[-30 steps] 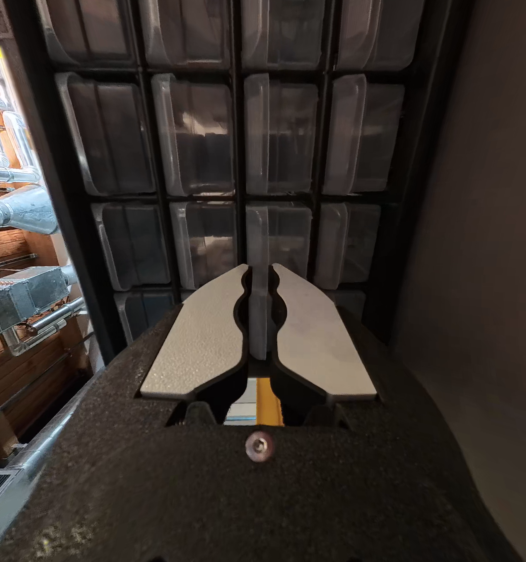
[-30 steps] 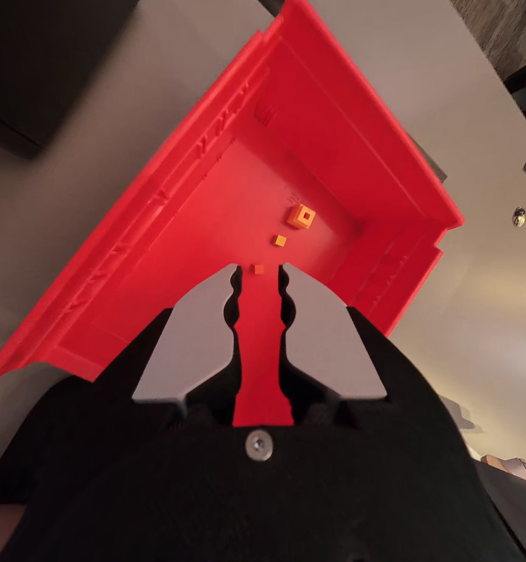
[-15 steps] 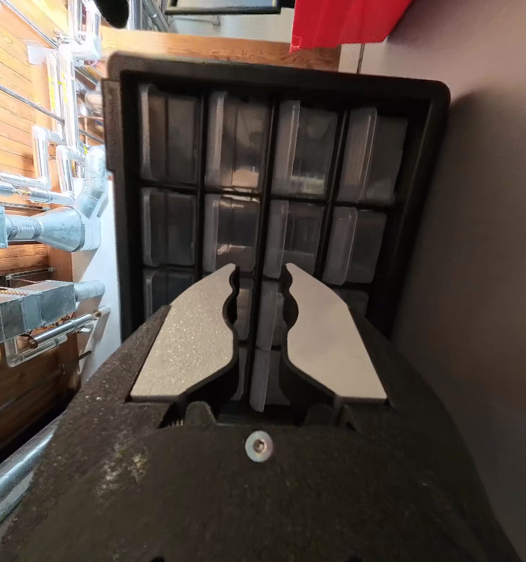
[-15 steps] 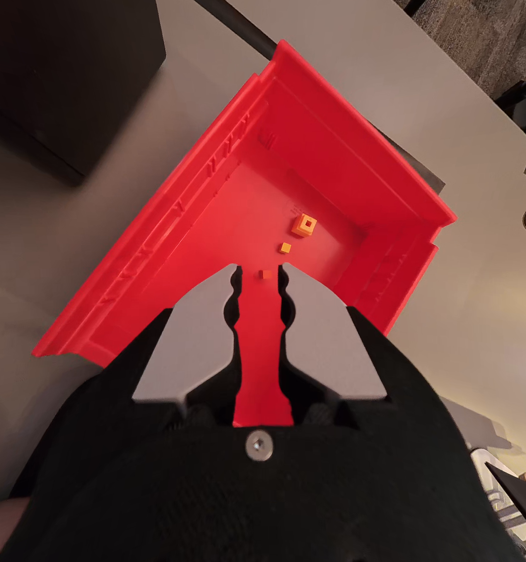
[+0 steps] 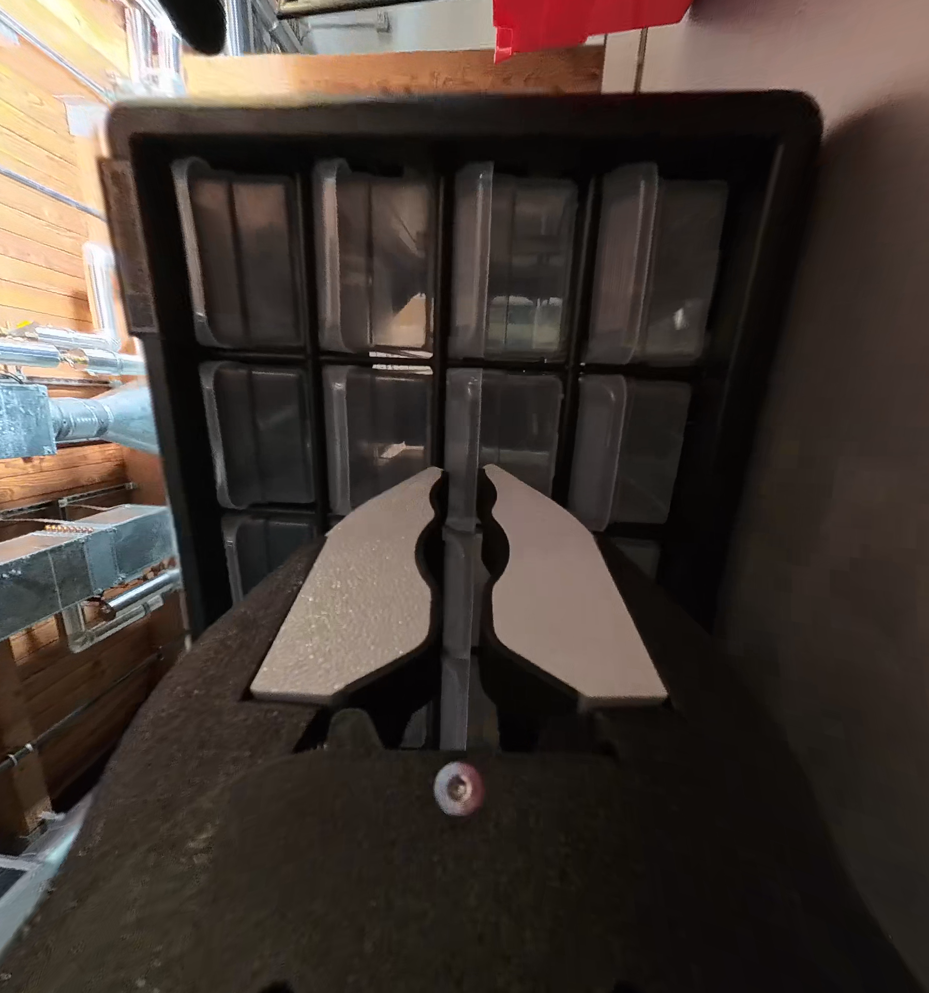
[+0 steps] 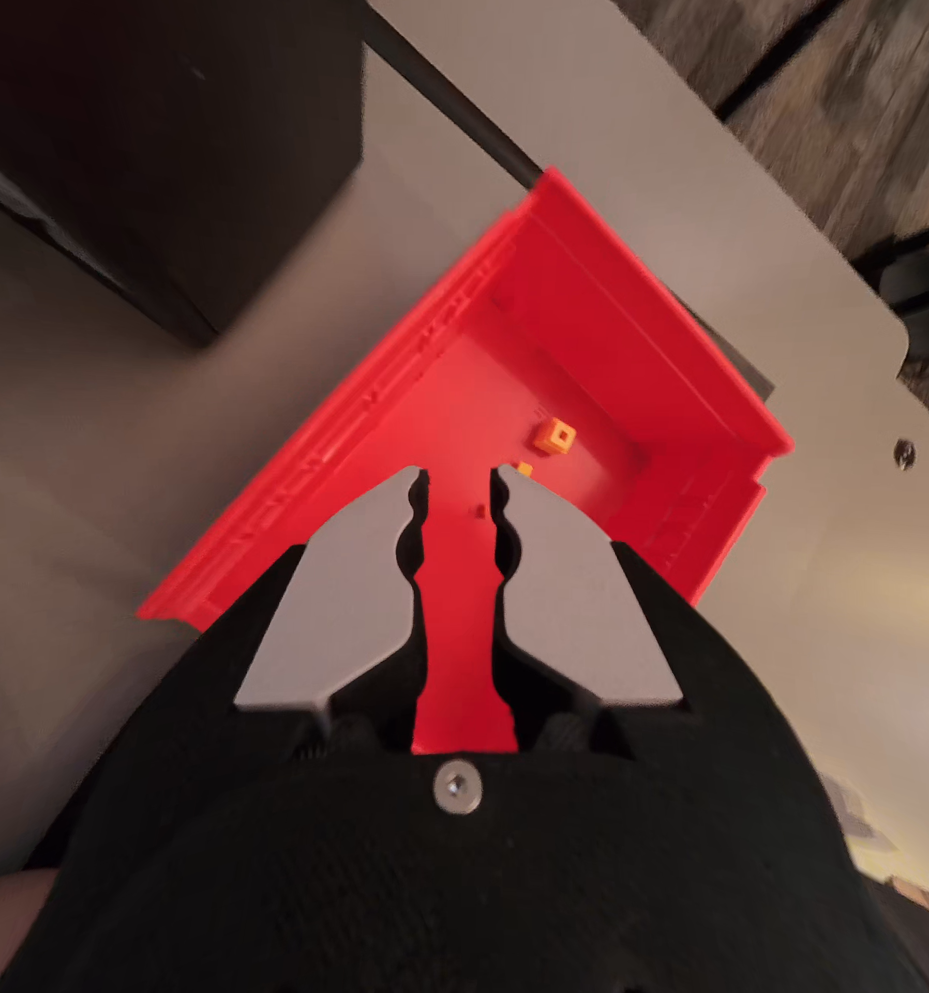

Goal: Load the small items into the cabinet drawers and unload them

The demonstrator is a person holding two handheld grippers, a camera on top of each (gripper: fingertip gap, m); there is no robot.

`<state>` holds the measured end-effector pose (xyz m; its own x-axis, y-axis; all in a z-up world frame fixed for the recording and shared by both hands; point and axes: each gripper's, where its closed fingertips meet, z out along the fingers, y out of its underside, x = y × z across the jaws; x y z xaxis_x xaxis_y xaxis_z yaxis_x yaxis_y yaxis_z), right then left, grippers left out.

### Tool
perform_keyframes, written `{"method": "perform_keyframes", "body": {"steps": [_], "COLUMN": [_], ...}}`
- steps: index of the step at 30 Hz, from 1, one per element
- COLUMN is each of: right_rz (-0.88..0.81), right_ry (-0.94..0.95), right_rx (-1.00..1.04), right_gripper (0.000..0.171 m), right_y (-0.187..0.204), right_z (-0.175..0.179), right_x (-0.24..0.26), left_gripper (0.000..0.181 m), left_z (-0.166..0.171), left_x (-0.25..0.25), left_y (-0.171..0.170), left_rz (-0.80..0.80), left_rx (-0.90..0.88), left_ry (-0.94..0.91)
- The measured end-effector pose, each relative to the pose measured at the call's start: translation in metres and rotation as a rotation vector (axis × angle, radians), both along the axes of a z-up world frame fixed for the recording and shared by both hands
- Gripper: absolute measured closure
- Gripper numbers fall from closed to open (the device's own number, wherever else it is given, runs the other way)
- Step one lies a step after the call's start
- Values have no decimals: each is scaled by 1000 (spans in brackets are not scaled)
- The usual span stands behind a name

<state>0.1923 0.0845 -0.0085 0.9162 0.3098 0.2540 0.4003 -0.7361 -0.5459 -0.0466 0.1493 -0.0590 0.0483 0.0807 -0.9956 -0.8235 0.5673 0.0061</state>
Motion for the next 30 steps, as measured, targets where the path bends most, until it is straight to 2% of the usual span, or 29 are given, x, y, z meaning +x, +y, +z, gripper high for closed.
{"method": "perform_keyframes", "body": {"steps": [3,7,10,13,19,26,30], "right_rz": [140,473,712,816,832,998,1006], "right_ry": [28,49,83,68,-166,-399,-479], "right_rx": [48,72,68,36,-64,-372,-502], "right_gripper": [149,151,152,152,152,156,155], "right_y": [2,-1,-2,3,20,23,20], "right_z": [16,24,19,2,-39,-70,-82], "right_x": [-43,-131,-201,-245,-255,-253,-245], "left_gripper": [172,171,171,171,170,170,170], "left_z": [0,-3,-6,-8,-11,-12,-13], "left_x": [-5,-16,-19,-22,-29,-30,-31], "left_y": [-18,-47,-66,-76,-80,-81,-84], "left_rz": [-19,-39,-48,-52,-46,-51,-60], "left_rx": [5,-12,-26,-47,-96,-131,-143], "left_ry": [34,55,66,72,62,51,49]}}
